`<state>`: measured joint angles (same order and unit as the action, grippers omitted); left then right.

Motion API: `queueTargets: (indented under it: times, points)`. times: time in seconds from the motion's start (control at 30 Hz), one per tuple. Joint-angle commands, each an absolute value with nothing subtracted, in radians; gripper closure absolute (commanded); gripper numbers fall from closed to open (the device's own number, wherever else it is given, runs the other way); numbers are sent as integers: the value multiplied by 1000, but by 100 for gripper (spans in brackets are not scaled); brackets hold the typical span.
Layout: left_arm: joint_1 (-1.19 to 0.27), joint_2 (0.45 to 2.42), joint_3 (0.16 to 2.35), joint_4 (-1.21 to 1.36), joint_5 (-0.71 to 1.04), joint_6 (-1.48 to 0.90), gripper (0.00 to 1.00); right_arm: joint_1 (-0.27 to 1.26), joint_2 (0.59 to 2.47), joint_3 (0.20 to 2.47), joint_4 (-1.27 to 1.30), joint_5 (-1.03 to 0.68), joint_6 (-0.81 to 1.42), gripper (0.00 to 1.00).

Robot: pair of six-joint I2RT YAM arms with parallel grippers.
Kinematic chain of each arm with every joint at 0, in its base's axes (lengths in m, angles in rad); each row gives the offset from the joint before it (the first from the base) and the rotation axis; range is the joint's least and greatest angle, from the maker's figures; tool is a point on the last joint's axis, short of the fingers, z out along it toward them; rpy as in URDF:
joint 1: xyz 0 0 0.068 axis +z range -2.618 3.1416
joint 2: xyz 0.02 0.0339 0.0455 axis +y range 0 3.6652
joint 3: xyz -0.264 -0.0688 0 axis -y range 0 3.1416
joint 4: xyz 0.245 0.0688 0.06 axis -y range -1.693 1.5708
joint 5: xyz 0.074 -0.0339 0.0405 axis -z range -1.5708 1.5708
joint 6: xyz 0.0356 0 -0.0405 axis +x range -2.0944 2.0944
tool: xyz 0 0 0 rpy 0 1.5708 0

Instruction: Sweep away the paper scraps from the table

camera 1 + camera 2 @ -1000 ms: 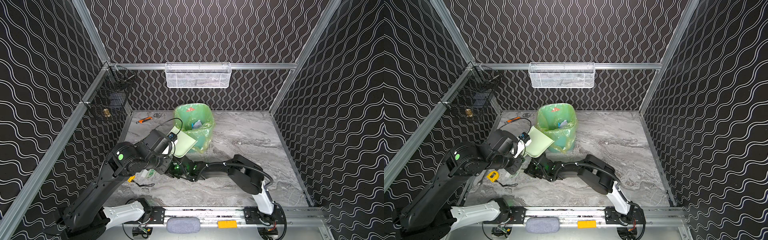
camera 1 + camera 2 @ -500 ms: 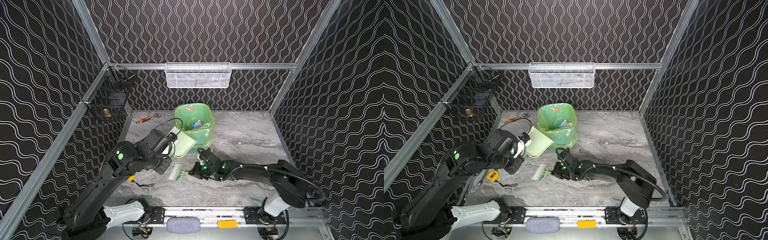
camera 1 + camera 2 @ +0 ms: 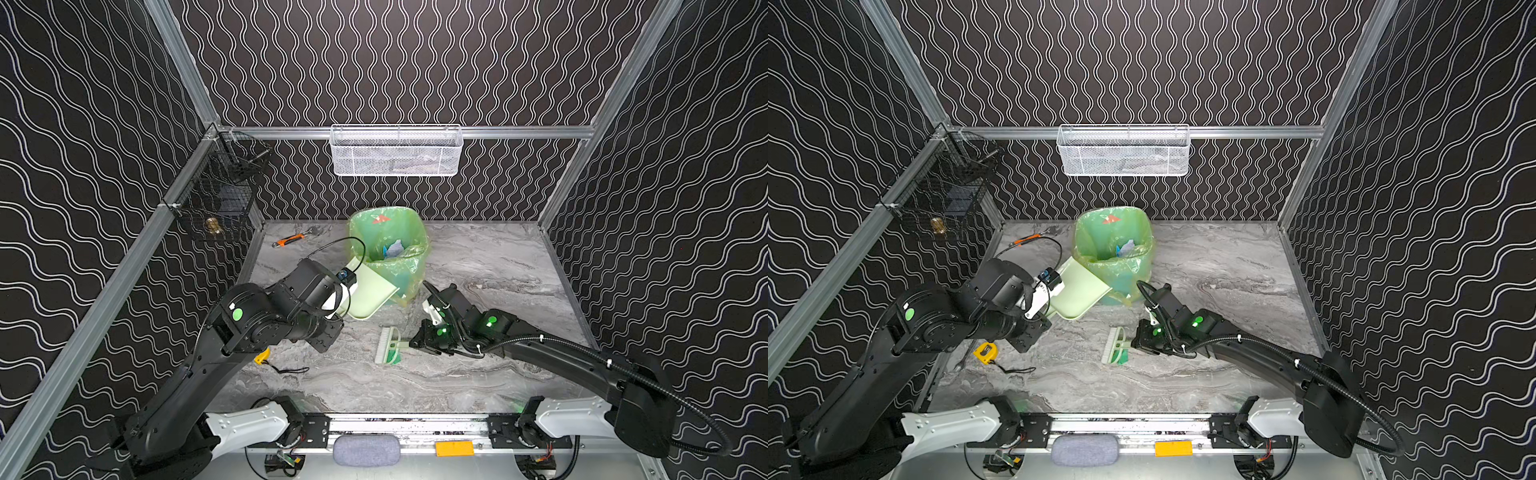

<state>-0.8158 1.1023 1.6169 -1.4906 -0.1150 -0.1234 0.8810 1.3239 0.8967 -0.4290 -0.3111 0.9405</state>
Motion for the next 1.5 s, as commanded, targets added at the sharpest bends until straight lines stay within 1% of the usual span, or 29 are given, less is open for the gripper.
queueTargets:
  times: [0.0,0.1,0.2,0.33,0.6,0.7,0.9,1.1,1.2,1.47]
  points:
    - [-815,1094,1617,-1500,-67,-117,84,882,1364,912,-434,-344,907,100]
    - [-816,1089,1609,-1503,-33,-122,84,880,1400,915,-439,-359,878,100]
    - [-819,1085,1593,-1503,2,-123,84,875,1397,902,-493,-360,842,100]
    - [-824,1086,1570,-1502,36,-123,84,833,1333,862,-599,-348,790,100]
    - [-860,1104,1516,-1477,80,-119,84,677,1198,827,-837,-334,647,100]
    - [-898,1120,1489,-1456,86,-130,84,623,1160,832,-917,-321,595,100]
    - [-1025,1156,1430,-1396,62,-201,84,529,1104,871,-1045,-284,519,100]
    - [-1106,1177,1340,-1336,50,-252,84,510,1072,964,-1106,-301,515,100]
    - [-1132,1185,1290,-1310,47,-270,84,503,1065,1039,-1142,-283,514,100]
    - [-1242,1268,1171,-1196,28,-313,84,491,1118,1153,-1241,-101,474,100]
